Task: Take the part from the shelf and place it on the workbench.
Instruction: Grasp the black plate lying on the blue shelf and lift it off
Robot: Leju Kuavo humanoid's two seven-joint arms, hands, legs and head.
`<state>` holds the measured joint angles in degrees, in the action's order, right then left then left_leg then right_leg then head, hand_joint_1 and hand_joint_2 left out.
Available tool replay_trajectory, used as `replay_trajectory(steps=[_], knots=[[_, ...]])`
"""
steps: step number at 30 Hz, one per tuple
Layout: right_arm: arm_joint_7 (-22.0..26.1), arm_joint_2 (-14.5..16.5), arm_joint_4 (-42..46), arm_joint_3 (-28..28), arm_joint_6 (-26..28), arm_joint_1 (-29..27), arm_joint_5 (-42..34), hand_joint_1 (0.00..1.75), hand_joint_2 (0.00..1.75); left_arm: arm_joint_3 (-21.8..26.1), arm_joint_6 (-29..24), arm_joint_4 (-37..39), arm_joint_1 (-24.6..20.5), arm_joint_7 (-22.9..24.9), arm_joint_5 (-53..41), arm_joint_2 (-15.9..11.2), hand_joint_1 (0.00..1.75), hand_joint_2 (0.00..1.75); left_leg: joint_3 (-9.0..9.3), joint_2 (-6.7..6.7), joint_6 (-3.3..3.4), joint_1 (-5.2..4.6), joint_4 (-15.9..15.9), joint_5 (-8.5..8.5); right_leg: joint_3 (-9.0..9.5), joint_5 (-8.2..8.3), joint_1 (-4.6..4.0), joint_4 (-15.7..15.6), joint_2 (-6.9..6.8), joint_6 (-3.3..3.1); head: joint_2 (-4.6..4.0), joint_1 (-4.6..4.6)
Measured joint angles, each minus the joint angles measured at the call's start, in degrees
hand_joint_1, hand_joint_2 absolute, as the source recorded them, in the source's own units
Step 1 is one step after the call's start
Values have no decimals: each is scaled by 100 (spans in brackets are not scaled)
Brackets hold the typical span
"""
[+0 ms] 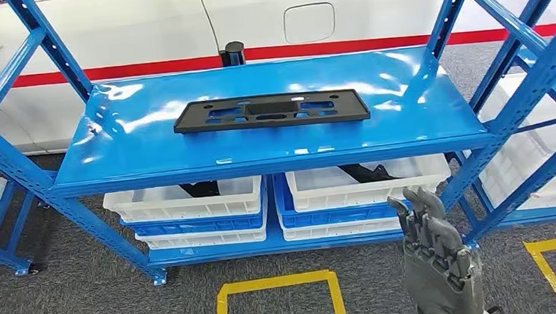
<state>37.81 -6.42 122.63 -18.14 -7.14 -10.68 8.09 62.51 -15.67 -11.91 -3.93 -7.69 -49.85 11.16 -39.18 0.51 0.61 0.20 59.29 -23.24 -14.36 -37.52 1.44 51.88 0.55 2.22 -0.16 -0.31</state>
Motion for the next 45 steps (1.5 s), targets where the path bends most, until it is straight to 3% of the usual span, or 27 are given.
replay_trajectory(steps=[2,3,5,7,9,10,11,12,13,14,15,16,18,20,21,23,25,26,29,30,33,35,38,39,41,43,45], knots=[[0,-3,21,5,14,7,3,0,0,-1,-1,2,-10,0,-5,8,0,0,127,-49,44,9,-73,-19,-8,161,-15,228,12,96,1,-2],[0,-8,37,9,30,10,7,0,0,-1,-5,3,-18,0,-10,14,0,0,245,-79,94,19,-132,-59,-85,291,-30,534,14,163,-1,1],[0,-19,50,12,81,3,10,0,0,-1,-19,4,-26,-1,-24,24,0,0,489,-108,196,28,-185,-150,-624,317,-40,1385,11,161,-2,11],[0,-34,56,14,140,-25,18,0,0,-1,-29,4,-9,-2,-45,24,0,0,663,-111,256,12,-185,-304,-1274,-61,-64,2024,3,44,-1,20],[0,-46,59,16,197,-55,38,0,0,0,-21,4,18,-2,-70,26,0,0,838,-129,262,5,-184,-463,-1720,-618,-72,2108,0,-50,-1,21],[0,-49,60,17,221,-70,50,0,0,-1,-15,4,27,-3,-86,27,0,0,937,-141,253,5,-184,-543,-1849,-772,-70,1968,-2,-44,-1,22],[0,-50,60,18,242,-89,59,0,0,-1,-7,4,31,-3,-101,27,0,0,1049,-149,238,5,-183,-630,-1932,-749,-65,1737,-6,26,-1,23],[0,-53,60,20,261,-114,71,0,0,-2,-2,5,38,-4,-121,26,0,0,1157,-154,221,6,-183,-722,-1974,-441,-60,1467,-17,148,-1,26],[0,-56,63,25,281,-147,84,0,0,-4,2,7,45,-5,-140,26,0,0,1275,-159,200,0,-176,-830,-1982,40,-58,1177,-38,279,-1,22],[0,-57,68,29,302,-178,99,0,0,-6,4,9,50,-5,-157,22,0,0,1379,-160,171,-7,-172,-924,-1944,507,-72,967,-62,330,-1,20],[0,-59,89,34,326,-205,119,0,0,-9,-2,10,46,-4,-176,18,0,0,1474,-160,138,-10,-164,-995,-1892,874,-85,846,-76,301,-1,6],[0,-56,130,38,352,-217,142,0,0,-15,-13,11,19,-3,-198,21,0,0,1532,-159,104,-11,-123,-1014,-1828,1027,-104,786,-81,204,-1,-3],[0,-40,232,42,408,-214,194,0,0,-27,-41,11,-76,1,-236,37,0,0,1382,-148,41,-1,214,-847,-1723,1008,-80,747,-73,3,0,-15],[0,-24,279,44,461,-217,244,0,0,-35,-78,11,-144,2,-255,54,0,0,894,-122,-12,7,881,-642,-1627,960,-31,658,-80,-98,1,-18],[0,-22,279,44,479,-226,260,0,0,-36,-98,11,-139,8,-257,57,0,0,630,-108,-37,18,1186,-670,-1574,931,-24,619,-79,-147,1,-18],[0,-23,264,45,522,-241,272,0,0,-33,-130,12,-83,22,-257,54,0,0,196,-96,-85,48,1502,-1037,-1459,840,-8,573,-58,-207,1,-17],[0,-24,238,46,570,-248,272,0,0,-28,-148,13,-31,28,-256,43,0,0,-51,-92,-118,75,1400,-1306,-1316,716,20,559,-31,-195,1,-18],[0,-25,225,46,597,-249,273,0,0,-27,-155,13,-18,28,-256,36,0,0,-86,-83,-131,88,1178,-1218,-1233,644,39,559,-24,-171,1,-19],[0,-23,185,53,757,-265,345,0,0,-27,-160,25,21,23,-262,16,0,0,-38,-4,-138,117,305,-286,-1028,408,49,573,-31,-63,0,-33],[0,-21,170,62,840,-282,393,0,0,-27,-162,31,28,23,-268,16,0,0,-19,16,-115,111,169,-73,-996,338,36,565,-36,-21,0,-30],[0,3,134,115,1030,-318,507,0,0,-26,-174,37,23,26,-281,19,0,0,38,4,-1,62,126,-23,-906,226,25,472,-59,92,1,-14],[0,18,119,150,1099,-326,568,0,0,-26,-186,37,14,26,-286,15,0,0,123,-8,98,58,65,-65,-986,118,30,697,-67,114,1,-9],[0,55,61,249,1244,-401,773,0,131,-26,-218,37,-6,37,-301,13,0,0,261,-33,207,42,17,-175,-1752,-196,12,1877,-62,70,1,-1],[0,71,30,293,1287,-441,860,0,175,-26,-224,37,-7,46,-305,14,0,0,308,-51,220,32,16,-222,-2011,-202,3,2159,-60,86,1,-1],[0,109,-34,377,1357,-508,1058,0,175,-26,-236,37,-4,73,-309,17,0,0,437,-92,220,18,16,-316,-2202,97,-5,2040,-59,176,1,-1],[-4,148,-94,460,1444,-550,1324,0,175,-24,-269,38,-4,90,-308,30,0,0,578,-126,196,8,17,-415,-2066,617,-21,1321,-61,241,1,4],[-21,192,-144,545,1553,-594,1638,0,175,-22,-315,38,-12,92,-303,46,0,0,667,-154,162,-25,28,-510,-1914,933,-44,825,-61,170,1,1]])
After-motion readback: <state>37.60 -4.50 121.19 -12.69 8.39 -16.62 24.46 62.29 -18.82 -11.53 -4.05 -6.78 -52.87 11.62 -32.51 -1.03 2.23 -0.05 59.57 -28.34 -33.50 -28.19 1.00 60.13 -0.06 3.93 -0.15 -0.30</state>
